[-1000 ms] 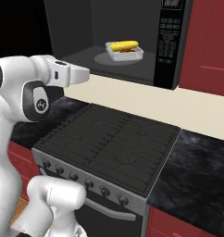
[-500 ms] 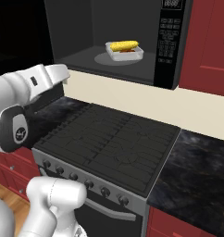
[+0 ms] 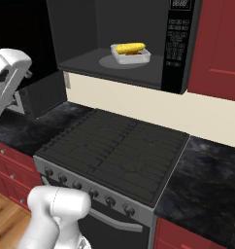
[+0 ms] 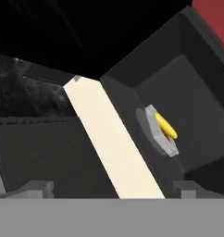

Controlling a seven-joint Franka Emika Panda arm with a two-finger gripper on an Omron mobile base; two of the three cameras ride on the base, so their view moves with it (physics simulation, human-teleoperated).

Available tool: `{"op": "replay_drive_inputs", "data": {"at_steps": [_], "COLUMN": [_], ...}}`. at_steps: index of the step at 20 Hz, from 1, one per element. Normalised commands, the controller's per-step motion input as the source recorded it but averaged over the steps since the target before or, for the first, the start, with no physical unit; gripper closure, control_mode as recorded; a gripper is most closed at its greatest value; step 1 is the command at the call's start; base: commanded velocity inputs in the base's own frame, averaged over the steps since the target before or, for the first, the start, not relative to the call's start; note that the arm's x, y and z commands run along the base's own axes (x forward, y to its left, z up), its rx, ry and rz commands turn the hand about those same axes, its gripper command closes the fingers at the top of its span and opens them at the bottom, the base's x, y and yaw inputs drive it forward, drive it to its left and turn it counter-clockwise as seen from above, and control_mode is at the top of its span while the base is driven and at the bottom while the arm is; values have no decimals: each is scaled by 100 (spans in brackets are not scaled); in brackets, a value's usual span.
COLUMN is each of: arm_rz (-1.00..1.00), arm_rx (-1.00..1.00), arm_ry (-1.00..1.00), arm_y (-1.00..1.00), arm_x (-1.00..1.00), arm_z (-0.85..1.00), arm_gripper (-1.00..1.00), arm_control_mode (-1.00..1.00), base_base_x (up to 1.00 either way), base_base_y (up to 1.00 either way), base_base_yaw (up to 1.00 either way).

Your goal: Place the tupperware containing the chicken drumstick and corn meal in the microwave. Close the microwave door and press the start button to reheat the meal.

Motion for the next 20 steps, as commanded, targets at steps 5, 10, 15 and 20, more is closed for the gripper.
{"op": "replay_drive_inputs", "data": {"at_steps": [5,10,15,20], "arm_rz": [4,0,0,0], "arm_rx": [-39,-34,-28,-24], "arm_ry": [3,-11,-12,-9], "arm_y": [78,75,75,83], "arm_x": [0,0,0,-2], "arm_z": [-19,-44,-5,11], "arm_gripper": [-100,-100,-100,-100], "arm_control_mode": [-100,-100,-100,-100], "base_base_x": [0,0,0,0], "base_base_y": [0,0,0,0], "base_base_yaw": [0,0,0,0]}}
